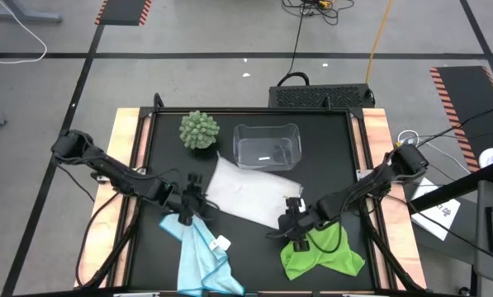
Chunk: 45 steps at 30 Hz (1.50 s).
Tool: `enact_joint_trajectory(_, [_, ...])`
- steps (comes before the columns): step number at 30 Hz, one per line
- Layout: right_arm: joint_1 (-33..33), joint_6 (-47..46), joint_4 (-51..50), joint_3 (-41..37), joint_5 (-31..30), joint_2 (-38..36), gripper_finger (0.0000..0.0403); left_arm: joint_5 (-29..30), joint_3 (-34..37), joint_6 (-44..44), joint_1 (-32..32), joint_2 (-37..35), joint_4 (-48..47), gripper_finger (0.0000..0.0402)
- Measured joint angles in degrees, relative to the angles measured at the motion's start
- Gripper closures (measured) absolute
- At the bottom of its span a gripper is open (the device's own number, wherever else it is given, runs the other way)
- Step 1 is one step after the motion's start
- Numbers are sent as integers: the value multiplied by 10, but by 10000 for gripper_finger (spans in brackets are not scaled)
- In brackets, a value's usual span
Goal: Fold microfiber towels
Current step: Fold the gray towel
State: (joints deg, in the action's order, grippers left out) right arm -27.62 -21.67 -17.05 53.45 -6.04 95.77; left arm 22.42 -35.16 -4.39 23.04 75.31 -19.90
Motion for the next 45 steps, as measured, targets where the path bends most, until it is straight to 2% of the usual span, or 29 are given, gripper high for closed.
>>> enact_joint_trajectory(8, [0, -6, 22, 0, 0, 6, 225, 3, 0, 66, 0, 0, -47, 289])
enact_joint_trajectory(19, [2, -35, -1, 0, 3, 9, 225, 14, 26, 53, -12, 0, 29, 289])
enact_joint_trajectory(21, [2, -43, -12, 0, 3, 12, 226, 2, 26, 49, -22, 0, 51, 289])
enact_joint_trajectory(24, [2, -51, -12, 1, 2, 21, 235, -46, 26, 50, -34, 3, 52, 289])
enact_joint_trajectory(30, [3, -61, -9, 3, -1, 38, 276, -54, 26, 47, -38, 17, 55, 289])
enact_joint_trajectory(34, [4, -62, -10, 2, -2, 35, 341, -55, 26, 45, -44, 33, 70, 289])
enact_joint_trajectory(37, [7, -61, -8, 2, 8, 30, 390, -78, 26, 48, -55, 66, 90, 289])
enact_joint_trajectory(45, [6, -68, -28, 7, 21, 24, 396, -123, 21, 80, -74, 151, 135, 289])
